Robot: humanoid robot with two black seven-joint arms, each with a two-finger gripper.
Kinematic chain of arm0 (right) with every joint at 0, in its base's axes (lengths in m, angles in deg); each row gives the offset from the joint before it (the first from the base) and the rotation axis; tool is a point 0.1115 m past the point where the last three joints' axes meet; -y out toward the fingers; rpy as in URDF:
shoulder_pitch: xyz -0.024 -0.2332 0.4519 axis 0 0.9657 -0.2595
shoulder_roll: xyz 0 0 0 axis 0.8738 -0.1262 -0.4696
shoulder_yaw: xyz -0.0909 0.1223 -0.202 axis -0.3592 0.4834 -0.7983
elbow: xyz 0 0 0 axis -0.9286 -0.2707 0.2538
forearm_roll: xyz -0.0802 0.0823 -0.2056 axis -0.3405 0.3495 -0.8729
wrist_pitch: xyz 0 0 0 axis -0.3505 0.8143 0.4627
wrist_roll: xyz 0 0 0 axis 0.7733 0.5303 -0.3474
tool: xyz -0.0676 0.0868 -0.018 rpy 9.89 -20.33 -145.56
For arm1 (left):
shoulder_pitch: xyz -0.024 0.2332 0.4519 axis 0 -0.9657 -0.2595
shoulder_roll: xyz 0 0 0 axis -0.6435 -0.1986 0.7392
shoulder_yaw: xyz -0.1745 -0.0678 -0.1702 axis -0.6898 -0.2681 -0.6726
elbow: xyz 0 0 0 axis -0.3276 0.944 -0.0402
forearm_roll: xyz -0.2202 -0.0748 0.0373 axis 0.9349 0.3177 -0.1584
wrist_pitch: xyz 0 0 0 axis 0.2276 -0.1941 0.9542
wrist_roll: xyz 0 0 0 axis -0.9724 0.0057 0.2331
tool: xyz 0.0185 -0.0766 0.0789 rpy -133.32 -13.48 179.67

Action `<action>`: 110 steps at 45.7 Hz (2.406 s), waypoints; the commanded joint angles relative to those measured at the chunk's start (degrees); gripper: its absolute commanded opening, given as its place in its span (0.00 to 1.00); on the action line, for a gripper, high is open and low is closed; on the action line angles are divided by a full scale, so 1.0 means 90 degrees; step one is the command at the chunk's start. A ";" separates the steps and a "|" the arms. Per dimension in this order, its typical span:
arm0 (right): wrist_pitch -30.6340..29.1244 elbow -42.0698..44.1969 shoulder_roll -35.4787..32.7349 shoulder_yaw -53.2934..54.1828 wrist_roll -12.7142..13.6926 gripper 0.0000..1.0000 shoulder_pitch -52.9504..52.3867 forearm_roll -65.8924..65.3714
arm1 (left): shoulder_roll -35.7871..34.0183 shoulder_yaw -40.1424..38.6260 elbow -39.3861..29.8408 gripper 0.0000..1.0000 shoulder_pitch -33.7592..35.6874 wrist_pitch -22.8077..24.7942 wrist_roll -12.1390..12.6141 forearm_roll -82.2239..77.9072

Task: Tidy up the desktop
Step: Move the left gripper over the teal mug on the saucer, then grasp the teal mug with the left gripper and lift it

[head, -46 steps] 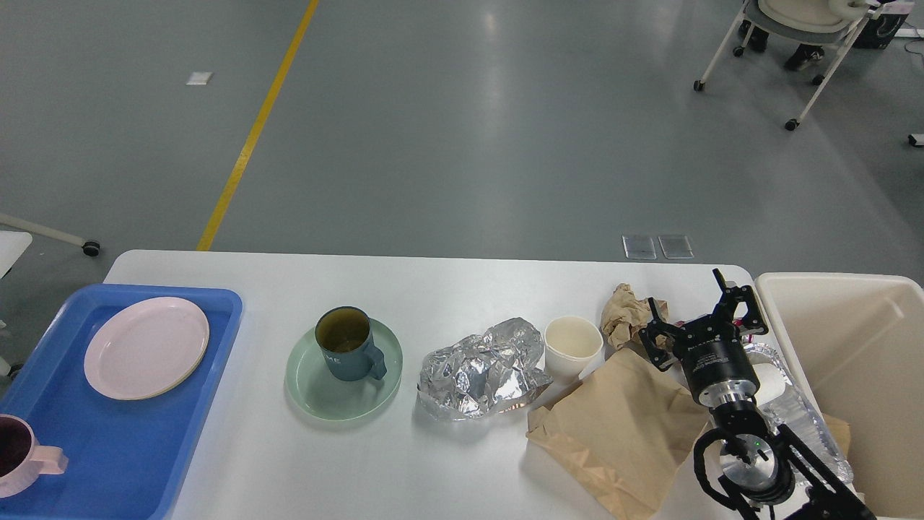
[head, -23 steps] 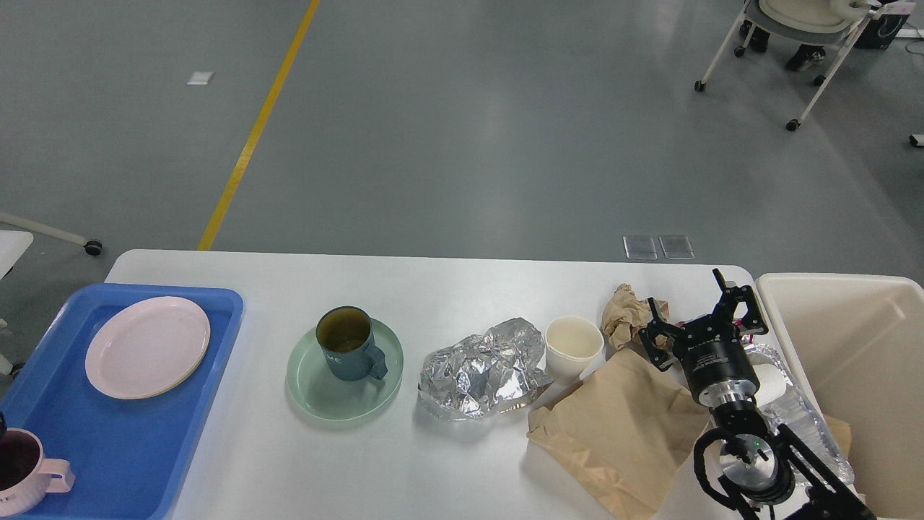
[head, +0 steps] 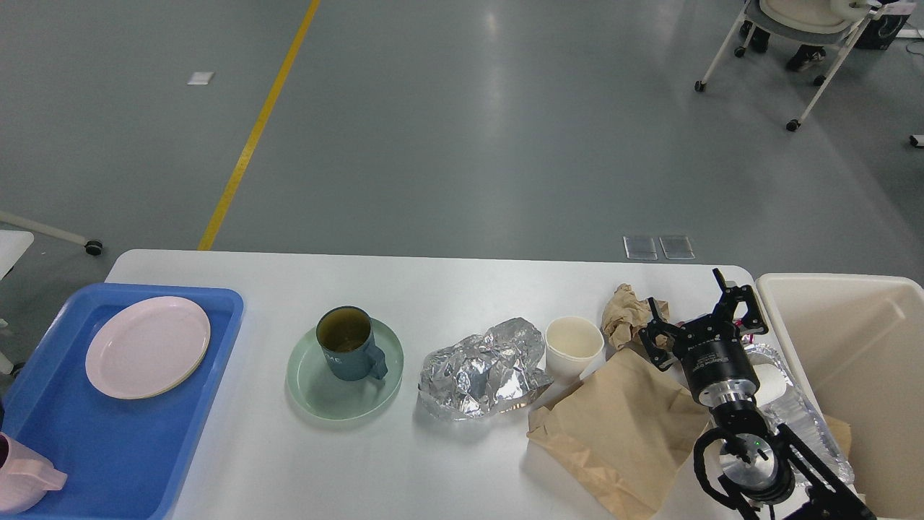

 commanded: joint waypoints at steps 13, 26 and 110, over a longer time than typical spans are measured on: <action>-0.0010 0.0000 0.0000 0.0000 -0.0001 1.00 0.0000 0.0000 | 0.0746 0.1935 -0.0362 0.91 0.1436 -0.0001 -0.0541 0.0098; -0.0010 0.0000 0.0000 0.0000 -0.0001 1.00 0.0000 0.0000 | 0.2454 0.2658 -0.1377 0.92 0.3291 -0.0001 -0.0971 0.0137; -0.0010 0.0000 0.0000 0.0000 -0.0001 1.00 0.0000 0.0000 | 0.4780 0.1262 0.0117 0.94 0.1535 -0.1317 -0.1537 0.0254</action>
